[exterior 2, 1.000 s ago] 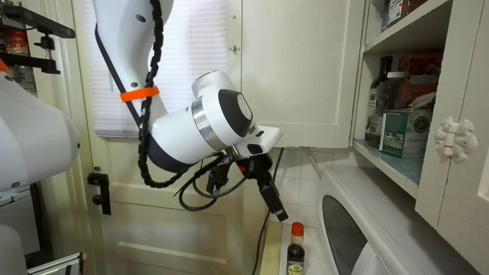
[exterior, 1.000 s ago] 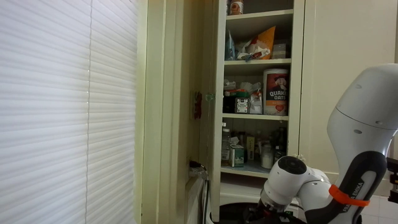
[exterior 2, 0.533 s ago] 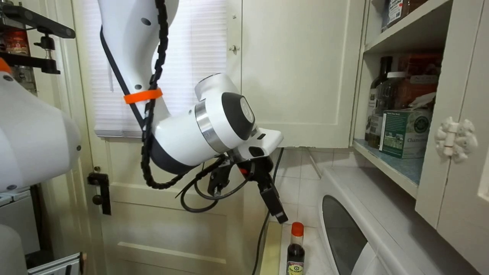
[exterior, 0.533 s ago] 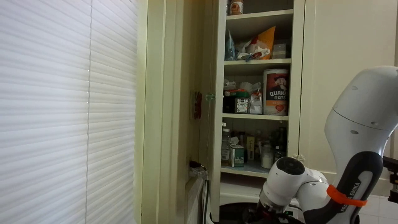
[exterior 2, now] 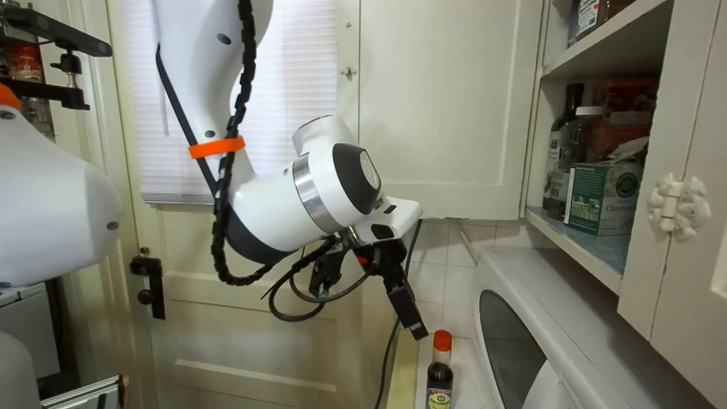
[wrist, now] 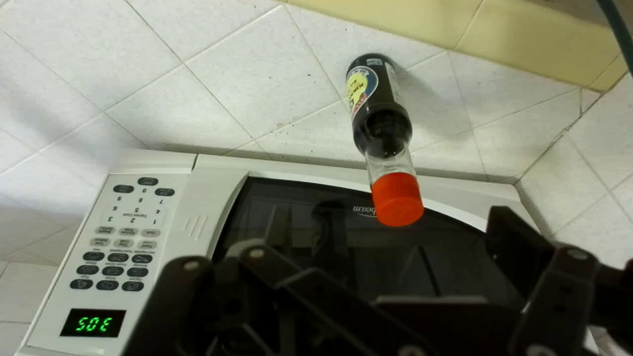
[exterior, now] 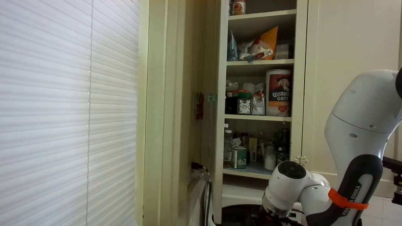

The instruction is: Put the bottle inside the cupboard

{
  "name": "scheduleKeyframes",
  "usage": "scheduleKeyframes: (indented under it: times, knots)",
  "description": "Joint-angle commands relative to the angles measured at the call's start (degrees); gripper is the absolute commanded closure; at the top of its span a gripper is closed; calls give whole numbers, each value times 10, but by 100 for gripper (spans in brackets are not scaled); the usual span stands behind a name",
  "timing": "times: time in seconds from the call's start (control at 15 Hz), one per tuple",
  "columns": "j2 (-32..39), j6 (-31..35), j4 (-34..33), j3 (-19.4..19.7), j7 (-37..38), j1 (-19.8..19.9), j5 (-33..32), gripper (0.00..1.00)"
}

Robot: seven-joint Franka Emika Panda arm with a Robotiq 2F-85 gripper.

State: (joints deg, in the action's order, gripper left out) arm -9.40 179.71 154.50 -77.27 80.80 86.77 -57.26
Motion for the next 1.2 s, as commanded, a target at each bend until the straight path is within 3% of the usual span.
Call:
scheduleKeyframes:
  times: [0.0, 0.53, 0.93, 1.13]
  knots:
    - [-8, 7, -3, -66, 8, 66, -6, 0]
    - [-75, 73, -8, -227, 7, 225, 23, 0]
    - [-196, 178, -51, -376, 21, 371, 81, 0]
    - [-248, 210, -83, -420, 20, 414, 116, 0]
